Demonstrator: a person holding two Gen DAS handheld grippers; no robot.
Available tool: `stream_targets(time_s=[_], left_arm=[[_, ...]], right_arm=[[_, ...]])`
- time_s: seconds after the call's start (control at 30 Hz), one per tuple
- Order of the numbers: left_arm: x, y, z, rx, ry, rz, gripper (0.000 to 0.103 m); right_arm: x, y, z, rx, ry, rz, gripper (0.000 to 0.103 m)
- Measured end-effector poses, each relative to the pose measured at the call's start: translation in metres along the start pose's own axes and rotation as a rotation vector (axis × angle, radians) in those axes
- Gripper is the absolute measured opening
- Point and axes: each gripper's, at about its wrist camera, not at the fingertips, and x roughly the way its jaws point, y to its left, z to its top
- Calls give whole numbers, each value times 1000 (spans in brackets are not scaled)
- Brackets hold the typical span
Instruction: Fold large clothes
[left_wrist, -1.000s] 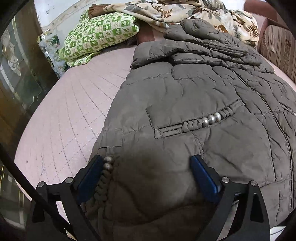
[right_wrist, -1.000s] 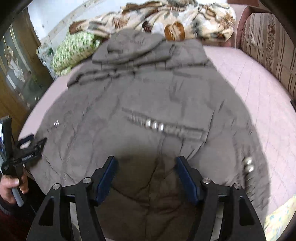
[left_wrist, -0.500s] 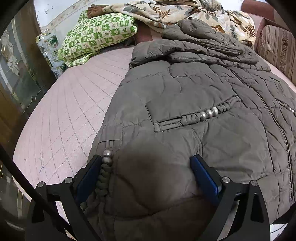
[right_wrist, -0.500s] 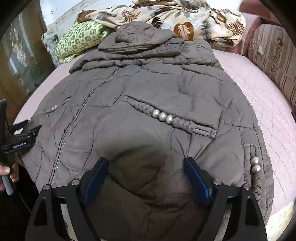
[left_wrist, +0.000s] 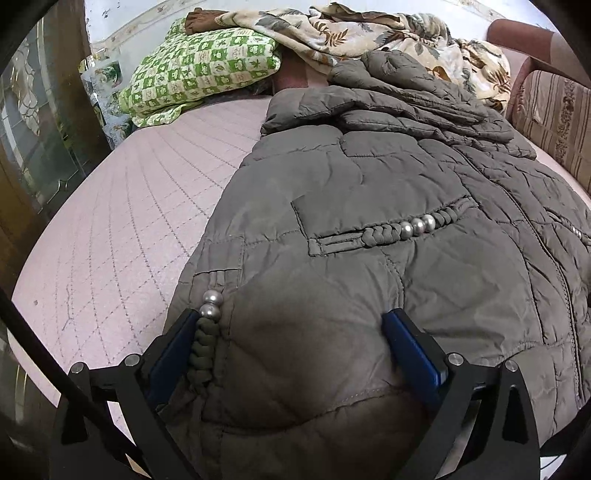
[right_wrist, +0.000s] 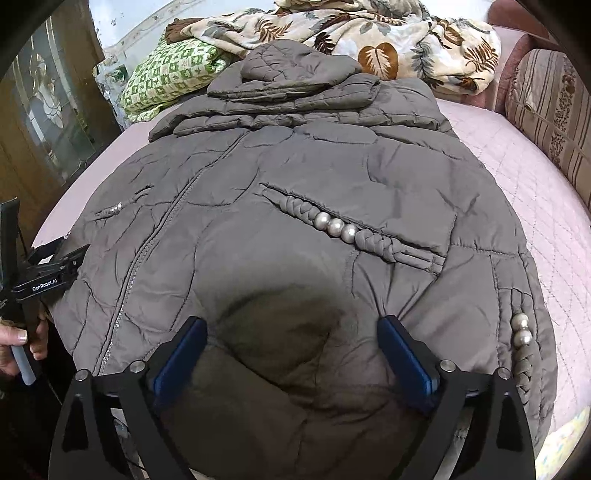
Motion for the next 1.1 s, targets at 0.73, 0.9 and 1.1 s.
stream_targets(time_s=[0.73, 0.9, 1.1], left_arm=[[-55, 64, -27, -212, -80, -28, 100], [-41, 99, -35, -368, 17, -95, 99], [-31, 107, -41, -431, 65, -157, 92]], right_arm=[[-108, -145, -55, 610, -376, 122, 98], [-95, -163, -67, 737, -322, 159, 94], [-65, -155, -77, 776, -183, 191, 62]])
